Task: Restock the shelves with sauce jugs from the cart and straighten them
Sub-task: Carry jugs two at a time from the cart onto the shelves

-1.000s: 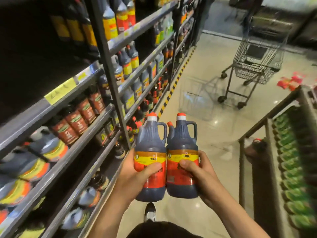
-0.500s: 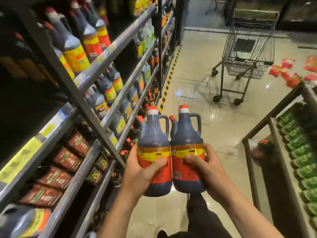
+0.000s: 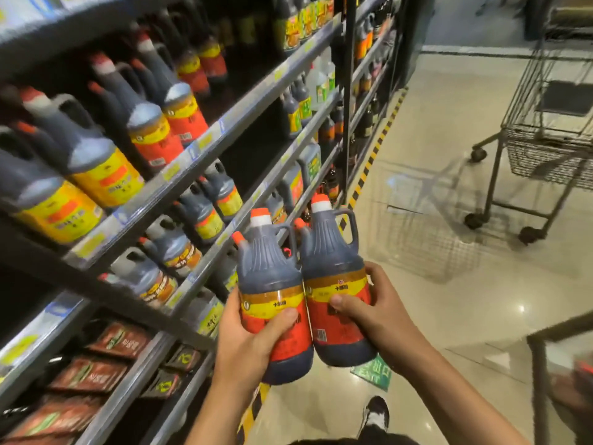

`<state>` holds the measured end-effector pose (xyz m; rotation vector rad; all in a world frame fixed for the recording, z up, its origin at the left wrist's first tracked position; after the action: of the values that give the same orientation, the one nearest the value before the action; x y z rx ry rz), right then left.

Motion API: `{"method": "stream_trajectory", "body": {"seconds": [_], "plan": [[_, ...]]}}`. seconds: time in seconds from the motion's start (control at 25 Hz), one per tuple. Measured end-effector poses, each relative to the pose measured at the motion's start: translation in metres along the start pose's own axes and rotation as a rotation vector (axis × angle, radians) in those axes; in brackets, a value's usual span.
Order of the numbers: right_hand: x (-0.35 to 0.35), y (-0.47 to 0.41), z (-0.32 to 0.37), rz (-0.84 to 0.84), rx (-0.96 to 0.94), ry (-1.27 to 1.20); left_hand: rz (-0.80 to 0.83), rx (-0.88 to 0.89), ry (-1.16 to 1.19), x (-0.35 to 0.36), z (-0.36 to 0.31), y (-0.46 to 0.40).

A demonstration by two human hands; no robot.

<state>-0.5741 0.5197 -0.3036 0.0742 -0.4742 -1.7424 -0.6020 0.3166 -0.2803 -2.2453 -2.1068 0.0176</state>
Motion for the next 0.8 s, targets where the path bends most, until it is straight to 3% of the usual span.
{"method": "stream_trajectory", "body": {"seconds": [0.32, 0.8], "plan": [[-0.014, -0.144, 0.077, 0.19, 0.037, 0.015, -0.214, 0.063, -0.051, 0.051, -0.008, -0.109], [0.048, -0.33, 0.18, 0.381, -0.069, 0.245, -0.388, 0.184, -0.027, 0.031, -0.026, -0.3]]}}
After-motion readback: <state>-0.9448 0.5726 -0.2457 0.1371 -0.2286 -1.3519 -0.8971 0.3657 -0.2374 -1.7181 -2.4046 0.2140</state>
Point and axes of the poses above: each hand's wrist, its own y-axis away from the middle knuckle, its own x-axis out of the palm, z = x × y, the point moved 5 cm from there along -y, towards the middle knuckle, and after that the axes turned 10 degrees about x, right-handed, at the moved point
